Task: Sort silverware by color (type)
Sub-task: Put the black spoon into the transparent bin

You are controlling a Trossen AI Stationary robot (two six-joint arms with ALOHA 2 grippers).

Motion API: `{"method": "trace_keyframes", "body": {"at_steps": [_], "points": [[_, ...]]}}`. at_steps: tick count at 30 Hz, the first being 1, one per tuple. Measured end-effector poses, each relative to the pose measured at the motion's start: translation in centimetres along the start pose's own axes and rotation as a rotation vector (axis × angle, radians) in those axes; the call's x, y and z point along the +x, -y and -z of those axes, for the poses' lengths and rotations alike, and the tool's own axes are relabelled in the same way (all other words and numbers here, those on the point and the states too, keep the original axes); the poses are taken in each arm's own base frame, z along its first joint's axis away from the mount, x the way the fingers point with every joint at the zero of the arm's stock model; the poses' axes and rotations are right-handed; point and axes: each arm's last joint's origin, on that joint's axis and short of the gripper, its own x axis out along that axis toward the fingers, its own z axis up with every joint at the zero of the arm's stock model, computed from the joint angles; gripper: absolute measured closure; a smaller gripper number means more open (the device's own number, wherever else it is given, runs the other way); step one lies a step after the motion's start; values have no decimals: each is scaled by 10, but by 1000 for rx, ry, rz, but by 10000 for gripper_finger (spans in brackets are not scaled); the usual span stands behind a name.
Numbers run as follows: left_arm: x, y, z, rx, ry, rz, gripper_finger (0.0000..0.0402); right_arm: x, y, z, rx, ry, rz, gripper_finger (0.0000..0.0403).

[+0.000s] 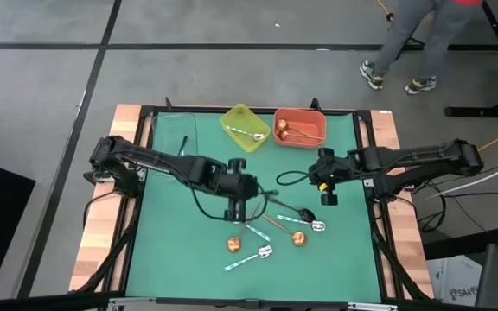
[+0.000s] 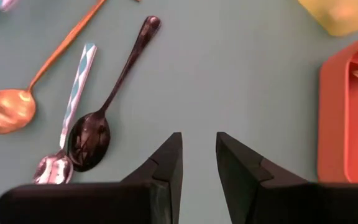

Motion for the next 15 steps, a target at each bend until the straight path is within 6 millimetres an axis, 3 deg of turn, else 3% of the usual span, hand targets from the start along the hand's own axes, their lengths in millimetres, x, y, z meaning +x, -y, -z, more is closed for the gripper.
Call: {"method": "trace_keyframes", "body": {"at_steps": [7, 15], "points": [[-49, -20, -31, -50, 131, -161, 400, 18, -2, 8, 4, 19, 0, 315], [-97, -40, -40, -114, 155, -303, 400, 26, -3, 8, 13, 78, 1, 315]]}}
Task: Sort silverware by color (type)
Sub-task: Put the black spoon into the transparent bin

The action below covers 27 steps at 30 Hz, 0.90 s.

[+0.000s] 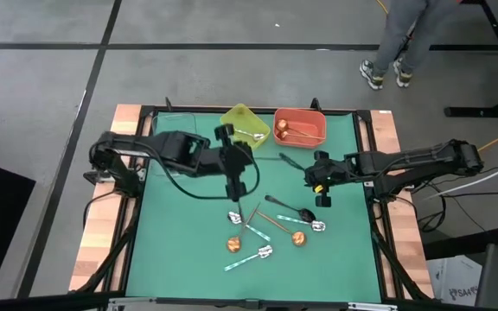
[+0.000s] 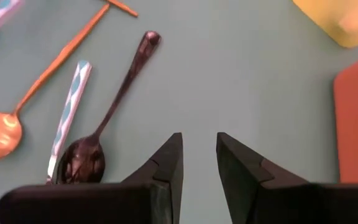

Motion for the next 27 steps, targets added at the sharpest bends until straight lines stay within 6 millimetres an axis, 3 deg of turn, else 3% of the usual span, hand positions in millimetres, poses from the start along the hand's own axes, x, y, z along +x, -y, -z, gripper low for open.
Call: {"method": "trace_keyframes", "body": {"at_steps": [6, 14, 20, 27], "points": [[-20, -29, 8, -48, -102, -156, 401, 0, 0, 0, 42, -2, 0, 315], [-22, -60, 31, -124, -226, -310, 401, 0, 0, 0, 44, 1, 0, 315], [-2, -78, 55, -173, -326, -392, 401, 0, 0, -2, 48, 25, -1, 315], [31, -99, 101, -223, -511, -500, 401, 0, 0, -3, 48, 27, -1, 315]]}}
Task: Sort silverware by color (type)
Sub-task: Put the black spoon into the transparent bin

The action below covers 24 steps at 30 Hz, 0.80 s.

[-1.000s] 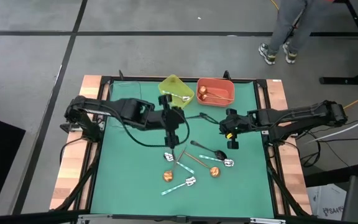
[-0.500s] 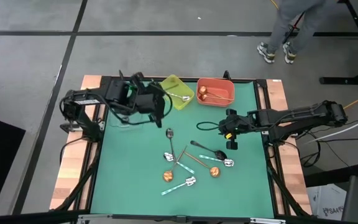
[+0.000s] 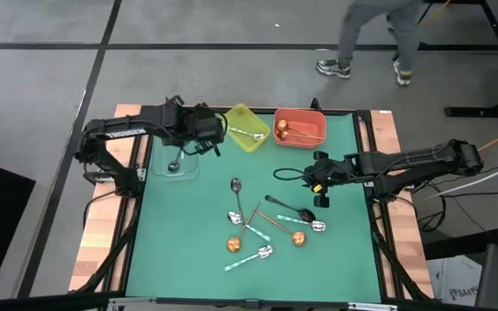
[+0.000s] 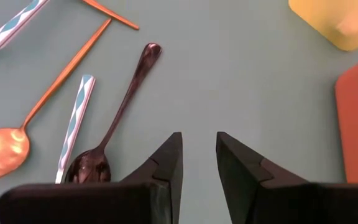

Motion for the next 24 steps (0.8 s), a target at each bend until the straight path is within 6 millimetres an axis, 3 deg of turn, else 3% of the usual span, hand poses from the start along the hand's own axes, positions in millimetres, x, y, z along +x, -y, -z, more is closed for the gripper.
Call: {"method": "trace_keyframes", "body": {"at_steps": [14, 19, 24], "points": [[118, 9, 40, -181, -213, -4, 401, 0, 0, 0, 0, 0, 1, 315], [142, 12, 50, -259, -239, 21, 401, 0, 0, 0, 0, 0, 1, 315], [150, 15, 55, -312, -247, 31, 401, 0, 0, 0, 0, 0, 1, 315]]}}
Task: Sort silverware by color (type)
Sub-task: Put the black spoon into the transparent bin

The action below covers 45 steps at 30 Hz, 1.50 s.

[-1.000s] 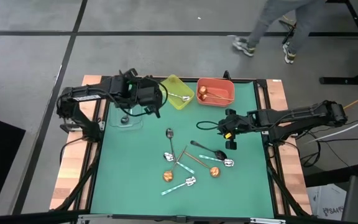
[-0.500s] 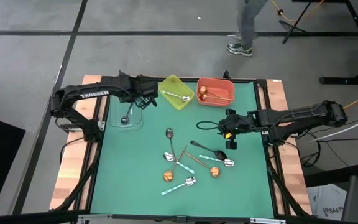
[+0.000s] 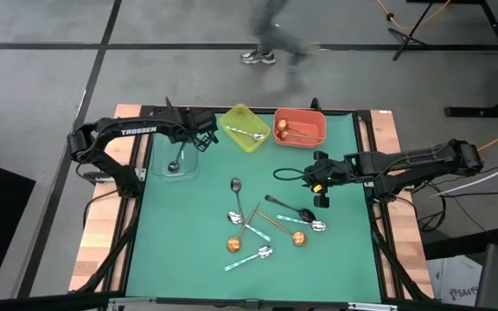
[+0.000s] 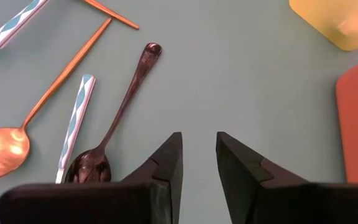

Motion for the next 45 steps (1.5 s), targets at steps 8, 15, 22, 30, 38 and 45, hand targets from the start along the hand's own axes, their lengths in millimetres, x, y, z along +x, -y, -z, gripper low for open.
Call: {"method": "trace_keyframes", "body": {"at_steps": [8, 15, 22, 30, 38, 45], "points": [[-3, 1, 3, 3, 17, -41, 401, 0, 0, 0, 0, 0, 0, 315], [-12, -3, 5, -42, 24, -52, 401, 0, 0, 0, 0, 0, 0, 315], [-39, -12, 16, -196, 118, -51, 402, 0, 0, -1, 1, 13, 0, 315], [-39, -2, 35, -279, 131, -36, 401, 0, 0, -2, 2, 23, 2, 315], [-11, 2, 63, -320, 81, -94, 401, 0, 0, -2, 2, 23, 2, 315], [5, 6, 76, -346, 53, -73, 401, 0, 0, -2, 2, 23, 3, 315]]}}
